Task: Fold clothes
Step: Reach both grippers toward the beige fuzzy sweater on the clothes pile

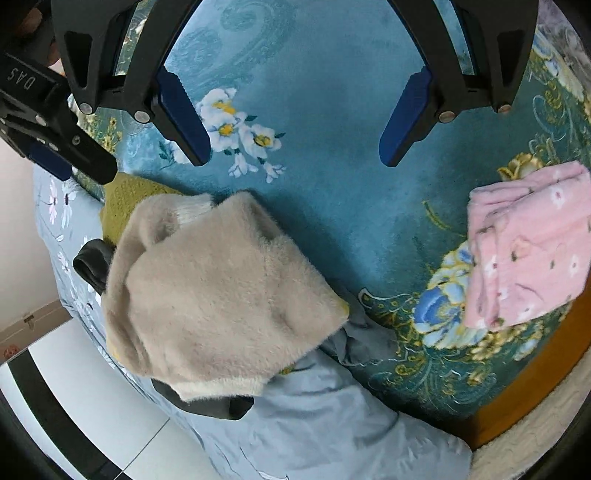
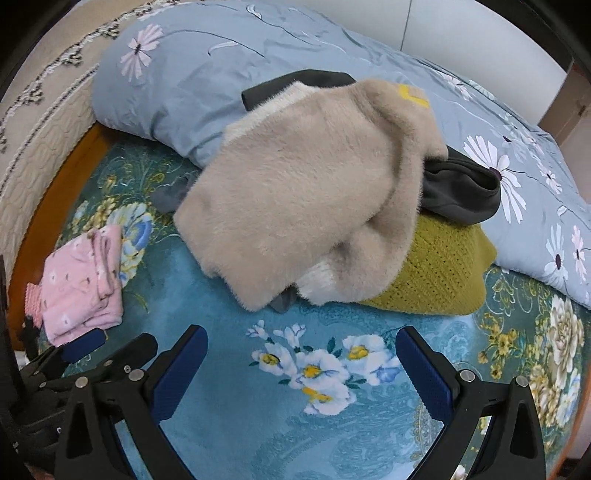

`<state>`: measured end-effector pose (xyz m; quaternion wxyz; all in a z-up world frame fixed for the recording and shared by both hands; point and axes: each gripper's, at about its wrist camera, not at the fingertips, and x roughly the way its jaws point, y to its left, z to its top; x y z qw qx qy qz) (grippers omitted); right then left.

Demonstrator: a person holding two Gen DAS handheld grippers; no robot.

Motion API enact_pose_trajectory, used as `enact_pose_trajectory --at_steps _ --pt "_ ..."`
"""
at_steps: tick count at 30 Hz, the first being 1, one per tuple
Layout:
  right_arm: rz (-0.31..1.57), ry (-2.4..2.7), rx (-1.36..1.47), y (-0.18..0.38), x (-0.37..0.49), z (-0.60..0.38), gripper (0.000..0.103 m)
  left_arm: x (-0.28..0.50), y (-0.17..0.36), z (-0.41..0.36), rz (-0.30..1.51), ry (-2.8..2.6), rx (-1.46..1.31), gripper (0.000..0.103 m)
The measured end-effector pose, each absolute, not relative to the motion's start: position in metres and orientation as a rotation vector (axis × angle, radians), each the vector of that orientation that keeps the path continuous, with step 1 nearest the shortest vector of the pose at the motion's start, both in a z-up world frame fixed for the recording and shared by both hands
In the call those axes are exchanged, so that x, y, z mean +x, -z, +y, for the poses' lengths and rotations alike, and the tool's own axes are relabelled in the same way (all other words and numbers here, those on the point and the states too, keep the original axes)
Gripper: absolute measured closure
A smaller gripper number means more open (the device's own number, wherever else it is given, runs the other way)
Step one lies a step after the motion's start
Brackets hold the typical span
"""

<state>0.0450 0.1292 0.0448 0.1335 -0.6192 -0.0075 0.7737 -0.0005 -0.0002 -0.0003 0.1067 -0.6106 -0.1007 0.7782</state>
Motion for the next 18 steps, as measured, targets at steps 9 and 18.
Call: enact_pose_trajectory --at_steps 9,18 --pt "-0.046 -2.173 -1.816 -0.025 0.025 0.115 0.000 -0.027 0.019 -0.014 -0.315 -2.215 -1.789 0.010" --pt "-0.059 -2.135 -1.845 -0.005 0.012 0.104 0.000 -0.039 0.039 -0.026 -0.349 -2.154 -1.779 0.010"
